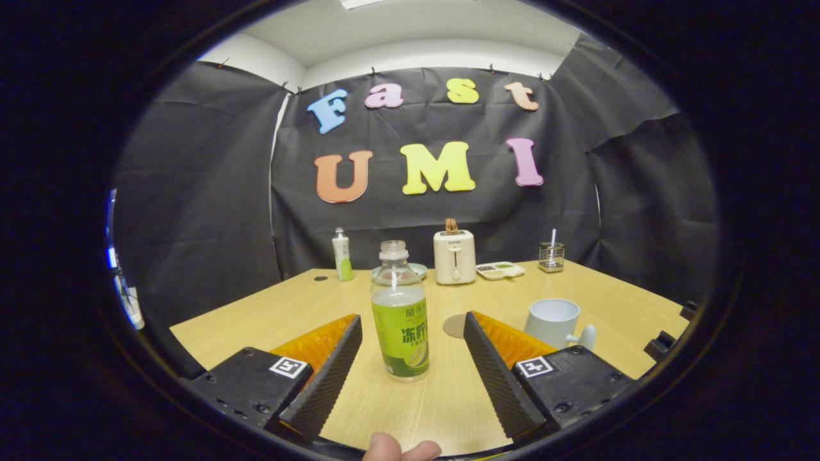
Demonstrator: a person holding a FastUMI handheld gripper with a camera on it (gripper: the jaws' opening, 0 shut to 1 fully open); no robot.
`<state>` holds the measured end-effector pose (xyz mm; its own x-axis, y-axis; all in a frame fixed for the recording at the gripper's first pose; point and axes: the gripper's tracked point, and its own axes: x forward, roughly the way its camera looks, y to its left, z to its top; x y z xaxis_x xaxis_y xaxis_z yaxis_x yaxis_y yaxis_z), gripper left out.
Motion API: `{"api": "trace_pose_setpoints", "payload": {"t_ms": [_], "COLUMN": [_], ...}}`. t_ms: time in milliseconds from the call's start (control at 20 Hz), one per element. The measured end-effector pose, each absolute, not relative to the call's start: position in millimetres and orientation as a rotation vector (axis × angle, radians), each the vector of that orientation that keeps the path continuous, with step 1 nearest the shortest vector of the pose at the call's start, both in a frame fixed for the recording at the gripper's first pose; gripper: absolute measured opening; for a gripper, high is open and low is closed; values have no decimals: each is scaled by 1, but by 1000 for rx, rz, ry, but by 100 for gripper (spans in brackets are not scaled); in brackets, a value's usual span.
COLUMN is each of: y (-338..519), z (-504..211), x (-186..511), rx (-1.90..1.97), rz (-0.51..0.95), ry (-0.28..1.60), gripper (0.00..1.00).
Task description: Take the bottle from table, then pour the juice into the cup, finally place the bottle on the coaster
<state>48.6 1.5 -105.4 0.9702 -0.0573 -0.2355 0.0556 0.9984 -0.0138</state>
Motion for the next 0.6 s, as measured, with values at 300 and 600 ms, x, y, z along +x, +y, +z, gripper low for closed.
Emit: {"api": "trace_pose_setpoints", "payload": {"t_ms": [300,600], "y": [0,2], "z": [-132,-152], "x": [72,101], "rx": [-33,-37], "rz": [-75,-78], "ry": [306,353], "gripper": [100,100]}}
